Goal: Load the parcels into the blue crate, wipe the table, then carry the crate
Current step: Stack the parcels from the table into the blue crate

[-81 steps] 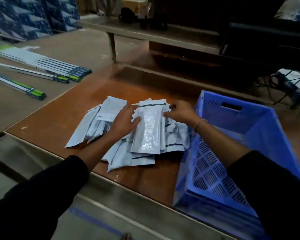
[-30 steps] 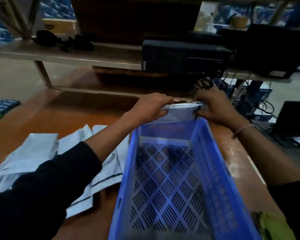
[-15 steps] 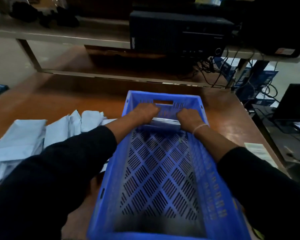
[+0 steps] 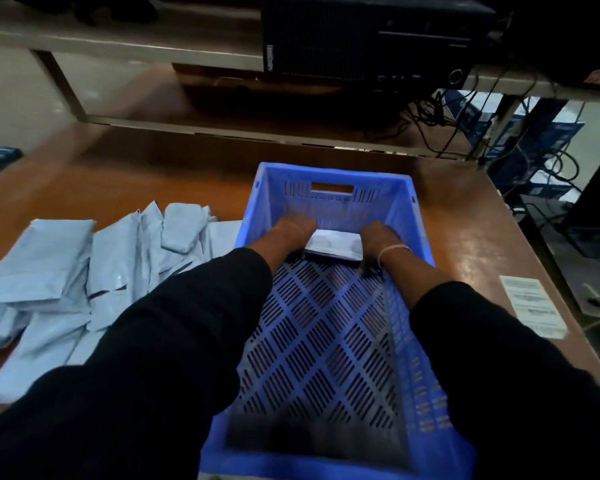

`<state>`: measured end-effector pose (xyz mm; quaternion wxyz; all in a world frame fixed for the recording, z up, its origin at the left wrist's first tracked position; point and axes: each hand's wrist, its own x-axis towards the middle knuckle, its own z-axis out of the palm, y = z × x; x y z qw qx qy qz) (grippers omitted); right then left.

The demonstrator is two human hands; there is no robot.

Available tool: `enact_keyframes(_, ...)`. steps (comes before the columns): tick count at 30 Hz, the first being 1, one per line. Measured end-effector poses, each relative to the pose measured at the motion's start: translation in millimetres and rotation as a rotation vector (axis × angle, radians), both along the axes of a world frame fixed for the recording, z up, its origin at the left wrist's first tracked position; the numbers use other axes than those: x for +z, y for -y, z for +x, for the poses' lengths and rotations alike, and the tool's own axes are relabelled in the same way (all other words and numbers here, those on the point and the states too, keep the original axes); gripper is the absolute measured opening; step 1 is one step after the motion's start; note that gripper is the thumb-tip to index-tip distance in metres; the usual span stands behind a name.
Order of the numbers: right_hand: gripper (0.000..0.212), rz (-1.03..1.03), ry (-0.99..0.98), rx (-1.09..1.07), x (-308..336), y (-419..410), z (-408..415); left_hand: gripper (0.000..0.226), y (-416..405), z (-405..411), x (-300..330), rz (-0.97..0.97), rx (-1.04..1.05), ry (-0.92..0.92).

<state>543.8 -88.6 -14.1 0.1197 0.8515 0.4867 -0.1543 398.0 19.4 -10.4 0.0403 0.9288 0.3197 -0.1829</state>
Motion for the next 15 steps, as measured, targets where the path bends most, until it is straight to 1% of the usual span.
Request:
enact_keyframes(2,0.054,0.082,-0.01,-0.058,-7.1,-2.4,2.5,0.048,0.7,-0.6,-5.5,-0.014,0.042,0.006)
enact_keyframes(3,0.047,0.098,-0.02,-0.078,-9.1,-3.0,3.1,0.057,1.0,-1.7,-8.4,-0.024,0.058,0.001)
enact_keyframes(4,0.045,0.096,-0.031,-0.091,-9.8,-3.6,3.0,0.065,1.6,-3.6,-10.0,-0.03,0.063,-0.01)
enact_keyframes(5,0.048,0.073,-0.037,-0.089,-9.0,-3.4,2.1,0.068,3.1,-4.9,-10.3,-0.045,0.07,-0.031)
enact_keyframes(6,0.055,0.023,-0.03,-0.068,-7.0,-3.1,0.4,0.064,5.3,-6.2,-9.6,-0.075,0.083,-0.03)
enact_keyframes(8,0.075,-0.077,0.015,0.008,-1.2,-0.6,-4.8,0.035,7.2,-8.3,-6.0,-0.144,0.117,-0.026)
enact_keyframes(9,0.081,-0.096,0.031,0.041,1.2,0.2,-6.6,0.031,7.3,-8.8,-3.6,-0.176,0.128,-0.007)
enact_keyframes(10,0.083,-0.105,0.037,0.063,3.0,0.7,-7.8,0.036,5.5,-8.7,-1.3,-0.199,0.119,-0.006)
enact_keyframes(13,0.076,-0.073,0.006,0.102,7.5,-1.0,-6.6,0.051,7.3,-18.3,19.9,-0.253,0.086,0.018)
enact_keyframes(15,0.067,-0.011,-0.01,0.126,19.6,1.5,-6.5,0.058,11.2,-31.5,39.4,-0.312,0.065,0.157)
